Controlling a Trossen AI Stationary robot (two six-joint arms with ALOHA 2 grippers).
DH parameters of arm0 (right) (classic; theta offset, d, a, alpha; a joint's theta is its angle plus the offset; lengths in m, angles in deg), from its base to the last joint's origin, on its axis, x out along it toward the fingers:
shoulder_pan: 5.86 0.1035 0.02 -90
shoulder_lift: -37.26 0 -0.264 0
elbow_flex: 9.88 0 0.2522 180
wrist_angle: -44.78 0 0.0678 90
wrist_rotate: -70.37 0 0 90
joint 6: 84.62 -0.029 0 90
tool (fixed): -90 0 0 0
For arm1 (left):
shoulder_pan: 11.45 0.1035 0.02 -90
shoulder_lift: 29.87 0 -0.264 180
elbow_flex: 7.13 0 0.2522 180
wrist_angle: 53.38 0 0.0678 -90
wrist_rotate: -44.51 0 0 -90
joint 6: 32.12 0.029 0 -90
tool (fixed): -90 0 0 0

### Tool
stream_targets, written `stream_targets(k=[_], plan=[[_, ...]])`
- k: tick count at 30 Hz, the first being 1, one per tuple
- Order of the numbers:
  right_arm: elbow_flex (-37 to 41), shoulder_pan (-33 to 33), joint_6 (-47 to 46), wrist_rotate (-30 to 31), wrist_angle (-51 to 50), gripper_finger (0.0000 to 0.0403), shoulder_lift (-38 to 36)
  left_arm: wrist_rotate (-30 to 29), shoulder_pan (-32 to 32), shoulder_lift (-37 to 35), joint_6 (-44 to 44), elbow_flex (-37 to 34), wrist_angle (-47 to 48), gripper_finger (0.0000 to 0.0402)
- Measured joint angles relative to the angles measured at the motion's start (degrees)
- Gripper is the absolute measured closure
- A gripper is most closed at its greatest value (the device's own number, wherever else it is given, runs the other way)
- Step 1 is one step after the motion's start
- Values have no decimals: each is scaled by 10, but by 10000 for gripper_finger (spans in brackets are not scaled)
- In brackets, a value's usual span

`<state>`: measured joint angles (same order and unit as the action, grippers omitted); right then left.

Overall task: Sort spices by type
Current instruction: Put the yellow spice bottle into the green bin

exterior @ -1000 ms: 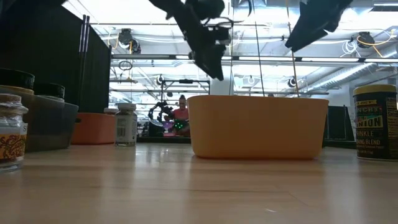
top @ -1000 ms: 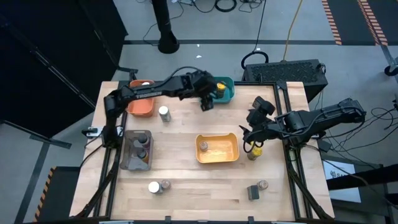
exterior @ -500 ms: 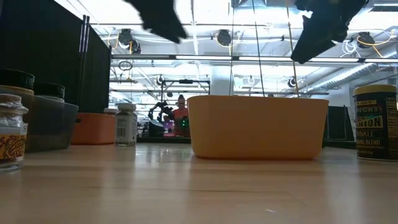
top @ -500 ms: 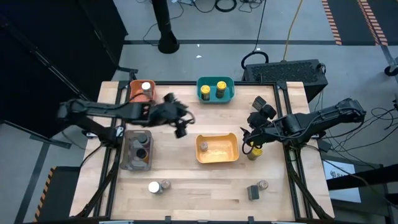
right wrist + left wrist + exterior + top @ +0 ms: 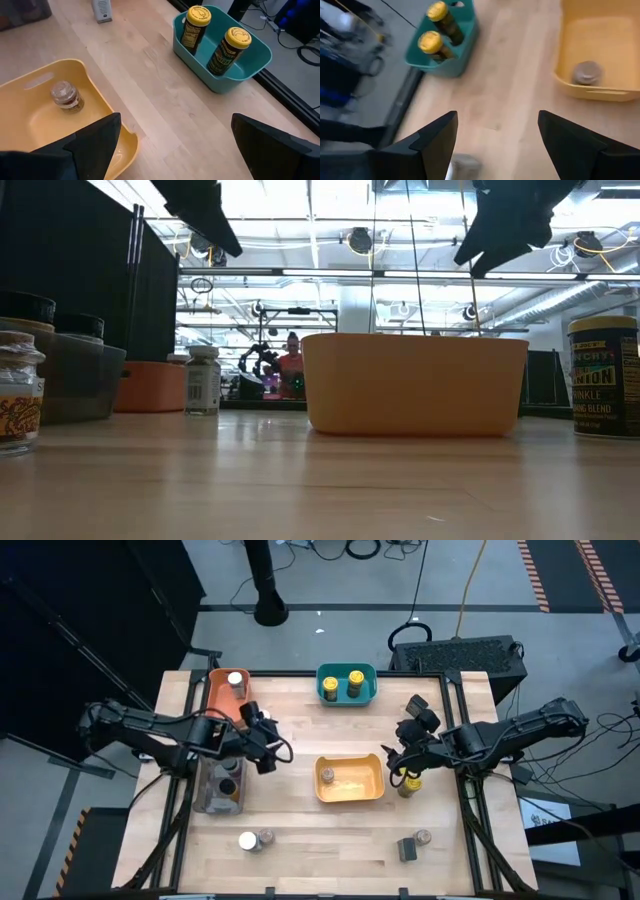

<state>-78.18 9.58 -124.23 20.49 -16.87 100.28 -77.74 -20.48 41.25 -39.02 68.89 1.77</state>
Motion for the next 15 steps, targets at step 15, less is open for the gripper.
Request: stream_targets(k=[15], plan=[[0,0,7,0,-2,39,0,63,78,0,34,0,122,118]])
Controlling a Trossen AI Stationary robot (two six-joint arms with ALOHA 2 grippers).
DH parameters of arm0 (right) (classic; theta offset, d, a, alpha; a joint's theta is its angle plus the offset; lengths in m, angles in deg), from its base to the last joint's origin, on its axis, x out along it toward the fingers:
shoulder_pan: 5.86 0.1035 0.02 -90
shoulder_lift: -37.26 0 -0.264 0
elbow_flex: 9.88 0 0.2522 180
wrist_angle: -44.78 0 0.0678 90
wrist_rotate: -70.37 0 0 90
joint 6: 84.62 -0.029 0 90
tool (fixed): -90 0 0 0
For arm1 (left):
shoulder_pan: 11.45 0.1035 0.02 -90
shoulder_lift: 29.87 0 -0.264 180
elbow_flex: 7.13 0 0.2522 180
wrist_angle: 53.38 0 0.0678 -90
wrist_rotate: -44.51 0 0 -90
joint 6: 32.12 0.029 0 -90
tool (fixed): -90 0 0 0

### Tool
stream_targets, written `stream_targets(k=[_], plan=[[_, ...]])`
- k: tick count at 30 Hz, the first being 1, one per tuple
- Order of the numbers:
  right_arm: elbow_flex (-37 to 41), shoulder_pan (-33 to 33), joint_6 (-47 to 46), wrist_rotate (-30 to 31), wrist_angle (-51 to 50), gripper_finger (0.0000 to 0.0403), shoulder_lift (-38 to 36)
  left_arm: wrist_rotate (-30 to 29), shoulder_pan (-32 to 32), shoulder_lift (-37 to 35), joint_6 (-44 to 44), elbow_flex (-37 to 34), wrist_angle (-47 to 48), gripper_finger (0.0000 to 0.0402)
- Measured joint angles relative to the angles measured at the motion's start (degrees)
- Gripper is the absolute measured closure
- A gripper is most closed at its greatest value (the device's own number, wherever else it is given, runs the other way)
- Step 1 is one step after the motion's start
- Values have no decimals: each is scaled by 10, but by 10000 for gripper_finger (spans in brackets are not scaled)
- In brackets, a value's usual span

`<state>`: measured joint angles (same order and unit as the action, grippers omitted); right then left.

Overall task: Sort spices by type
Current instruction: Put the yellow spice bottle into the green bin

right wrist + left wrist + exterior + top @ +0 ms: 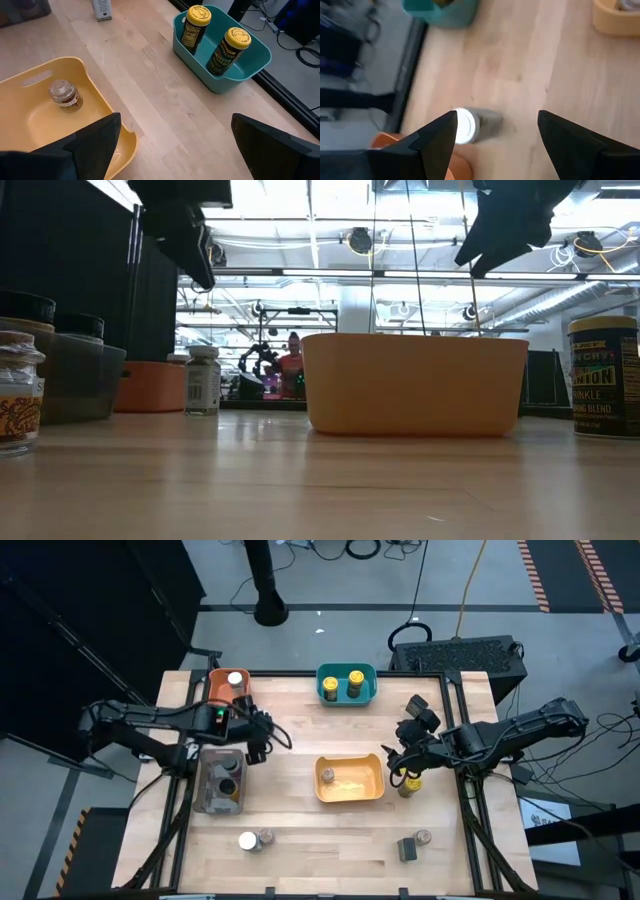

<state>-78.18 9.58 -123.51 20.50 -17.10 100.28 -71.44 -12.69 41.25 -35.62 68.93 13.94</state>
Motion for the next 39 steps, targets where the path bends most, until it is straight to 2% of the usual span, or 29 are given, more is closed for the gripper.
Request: stream_targets(k=[4,7,9,11,14,20,25,29,31,33,39], plan=[[0,0,3,0,0,39,0,131,24,0,22,0,-5,118],[0,0,3,0,-1,39,0,246,11,0,-4,0,-20,118],[0,0,5,0,-1,39,0,289,-9,0,-53,0,-24,118],[0,0,7,0,-1,39,0,300,-38,0,-98,0,-23,118],[0,0,12,0,-1,39,0,293,-88,5,-145,0,-25,118],[0,0,-20,-11,1,39,0,228,-162,17,-212,0,-24,118],[0,1,-70,-94,16,39,6,172,-188,24,-231,0,-13,118],[-3,1,-96,-194,9,39,28,144,-191,24,-226,0,3,118],[-12,0,-130,-249,-32,39,44,129,-191,23,-216,0,7,118],[-32,1,-175,-278,-98,39,59,112,-190,23,-209,0,12,118],[-149,0,-301,-286,-325,39,82,40,-190,23,-160,0,10,118]])
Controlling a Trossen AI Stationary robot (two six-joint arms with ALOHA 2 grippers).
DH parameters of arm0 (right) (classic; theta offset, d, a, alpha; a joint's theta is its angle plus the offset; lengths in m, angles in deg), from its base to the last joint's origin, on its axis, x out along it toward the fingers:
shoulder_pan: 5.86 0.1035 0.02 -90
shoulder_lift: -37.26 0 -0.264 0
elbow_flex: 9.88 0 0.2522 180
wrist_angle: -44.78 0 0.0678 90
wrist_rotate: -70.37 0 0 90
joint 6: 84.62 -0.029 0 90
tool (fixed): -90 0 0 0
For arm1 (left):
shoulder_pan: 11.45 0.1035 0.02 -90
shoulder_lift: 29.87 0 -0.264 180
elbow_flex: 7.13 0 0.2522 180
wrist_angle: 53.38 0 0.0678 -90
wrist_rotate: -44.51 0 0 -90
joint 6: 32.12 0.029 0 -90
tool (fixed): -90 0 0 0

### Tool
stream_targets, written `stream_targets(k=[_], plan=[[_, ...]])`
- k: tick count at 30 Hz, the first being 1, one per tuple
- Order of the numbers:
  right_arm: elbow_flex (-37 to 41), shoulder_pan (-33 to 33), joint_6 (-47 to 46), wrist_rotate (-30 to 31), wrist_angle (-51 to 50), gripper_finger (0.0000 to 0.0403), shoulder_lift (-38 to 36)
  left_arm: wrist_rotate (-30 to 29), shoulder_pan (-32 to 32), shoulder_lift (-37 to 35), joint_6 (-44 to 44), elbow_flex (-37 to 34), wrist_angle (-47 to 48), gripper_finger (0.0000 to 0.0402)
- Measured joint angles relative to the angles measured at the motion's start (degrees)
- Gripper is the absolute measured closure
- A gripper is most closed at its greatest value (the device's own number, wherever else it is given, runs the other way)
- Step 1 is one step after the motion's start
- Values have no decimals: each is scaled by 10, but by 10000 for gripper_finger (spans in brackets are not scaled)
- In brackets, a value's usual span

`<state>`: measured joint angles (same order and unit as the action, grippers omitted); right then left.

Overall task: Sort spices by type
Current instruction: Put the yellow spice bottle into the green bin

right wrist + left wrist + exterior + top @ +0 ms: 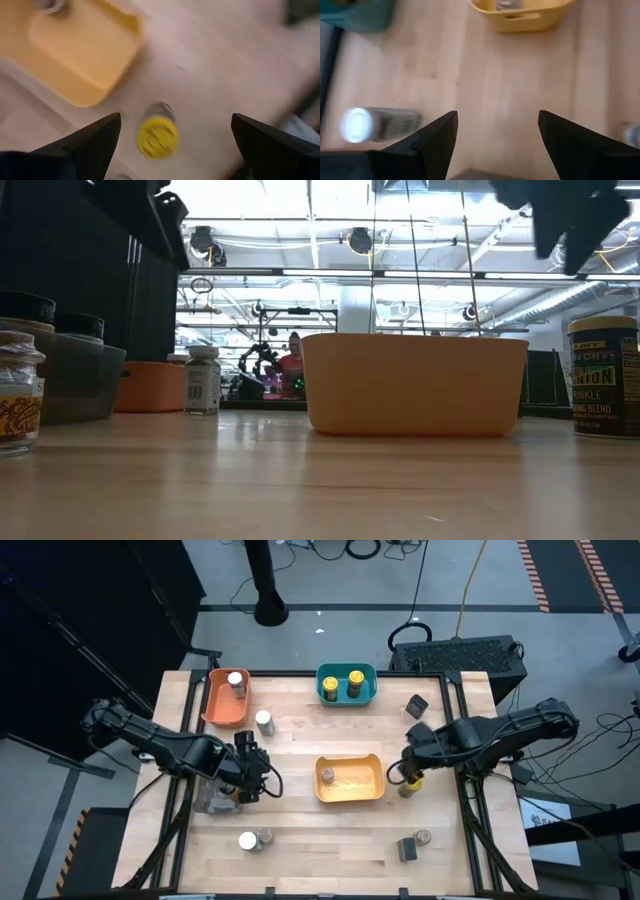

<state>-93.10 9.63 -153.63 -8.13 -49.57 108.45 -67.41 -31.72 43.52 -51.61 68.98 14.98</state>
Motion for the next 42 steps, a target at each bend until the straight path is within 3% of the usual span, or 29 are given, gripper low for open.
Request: stream_targets(k=[4,12,19,27,42], plan=[[-43,-9,-53,-34,-96,39,6,-51,0,0,2,0,0,118],[22,-16,-92,-144,-35,39,17,-121,0,0,-11,0,-1,118],[42,-15,-107,-150,45,39,39,-200,1,0,-8,0,2,118],[43,-15,-130,-175,40,39,65,-205,0,0,-6,0,3,118],[55,-32,-113,-161,42,39,85,-206,0,0,5,0,4,118]])
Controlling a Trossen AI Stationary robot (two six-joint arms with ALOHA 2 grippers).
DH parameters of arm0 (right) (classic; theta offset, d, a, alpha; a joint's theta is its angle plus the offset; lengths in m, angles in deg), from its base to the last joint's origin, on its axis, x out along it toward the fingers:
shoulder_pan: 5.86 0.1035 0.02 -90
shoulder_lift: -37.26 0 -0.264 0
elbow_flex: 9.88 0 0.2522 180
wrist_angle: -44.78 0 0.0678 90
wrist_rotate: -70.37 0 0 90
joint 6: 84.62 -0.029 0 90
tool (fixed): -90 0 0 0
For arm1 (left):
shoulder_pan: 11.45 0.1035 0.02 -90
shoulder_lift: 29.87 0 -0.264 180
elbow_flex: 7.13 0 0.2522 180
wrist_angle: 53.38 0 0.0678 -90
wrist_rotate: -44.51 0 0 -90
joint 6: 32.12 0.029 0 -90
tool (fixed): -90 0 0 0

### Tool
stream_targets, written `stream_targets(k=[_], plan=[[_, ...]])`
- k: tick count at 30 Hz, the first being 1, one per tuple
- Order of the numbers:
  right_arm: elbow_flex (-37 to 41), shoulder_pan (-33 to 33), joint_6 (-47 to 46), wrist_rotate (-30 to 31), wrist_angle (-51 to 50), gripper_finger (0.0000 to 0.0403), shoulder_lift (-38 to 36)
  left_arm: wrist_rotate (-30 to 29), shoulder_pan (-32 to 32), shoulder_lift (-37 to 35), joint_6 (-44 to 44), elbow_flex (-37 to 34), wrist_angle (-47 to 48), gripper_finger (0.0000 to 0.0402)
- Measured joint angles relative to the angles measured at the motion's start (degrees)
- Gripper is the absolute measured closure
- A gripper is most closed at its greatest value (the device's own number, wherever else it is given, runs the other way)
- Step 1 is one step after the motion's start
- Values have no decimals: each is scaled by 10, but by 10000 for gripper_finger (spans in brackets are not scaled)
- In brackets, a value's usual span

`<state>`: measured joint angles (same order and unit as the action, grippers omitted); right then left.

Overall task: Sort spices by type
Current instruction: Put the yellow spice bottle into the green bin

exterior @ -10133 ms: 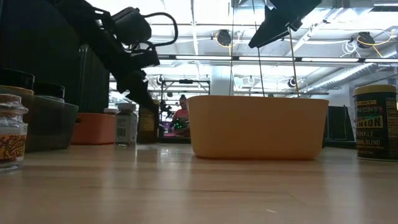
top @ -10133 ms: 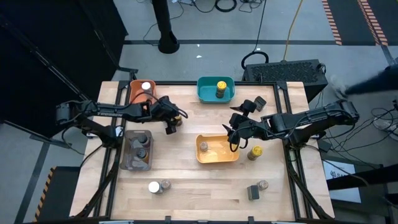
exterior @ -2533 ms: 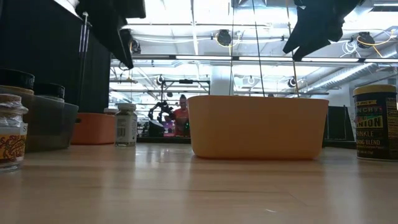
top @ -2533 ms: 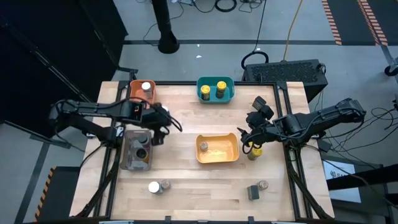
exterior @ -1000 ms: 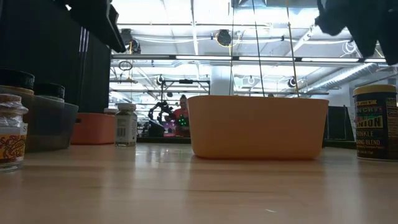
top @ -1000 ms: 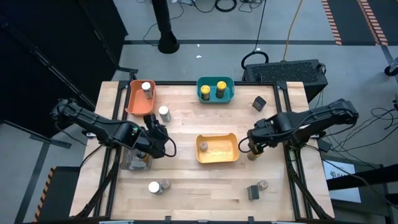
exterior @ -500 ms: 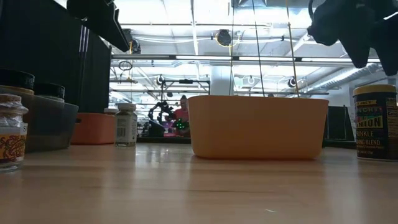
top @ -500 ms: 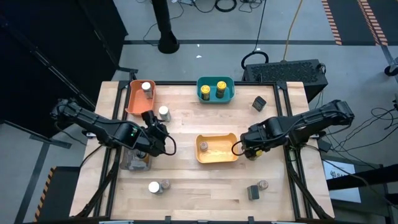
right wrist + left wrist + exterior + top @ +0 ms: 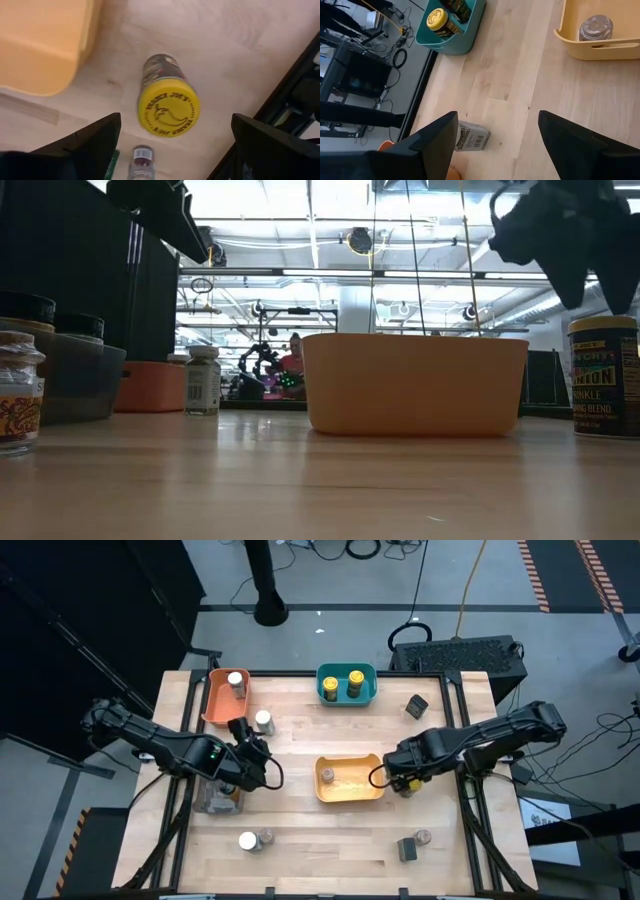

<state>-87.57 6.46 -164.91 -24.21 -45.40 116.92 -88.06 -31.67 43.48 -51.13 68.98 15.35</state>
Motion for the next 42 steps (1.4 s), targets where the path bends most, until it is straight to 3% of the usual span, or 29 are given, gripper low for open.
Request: stream_targets(k=[17,22,27,31,36,42], plan=[[107,-1,5,-22,146,43,-3,0,0,0,0,0,-5,118],[108,-1,-3,-18,144,81,-3,0,0,0,1,0,-5,118],[107,-1,-5,-18,139,151,-3,0,0,0,1,0,-5,118],[107,-1,-2,-18,122,205,-3,0,0,0,3,0,-5,118],[90,-1,5,-15,60,205,-9,0,0,0,4,0,-5,118],[-34,-7,22,54,-130,205,-11,0,0,0,44,0,-54,118]])
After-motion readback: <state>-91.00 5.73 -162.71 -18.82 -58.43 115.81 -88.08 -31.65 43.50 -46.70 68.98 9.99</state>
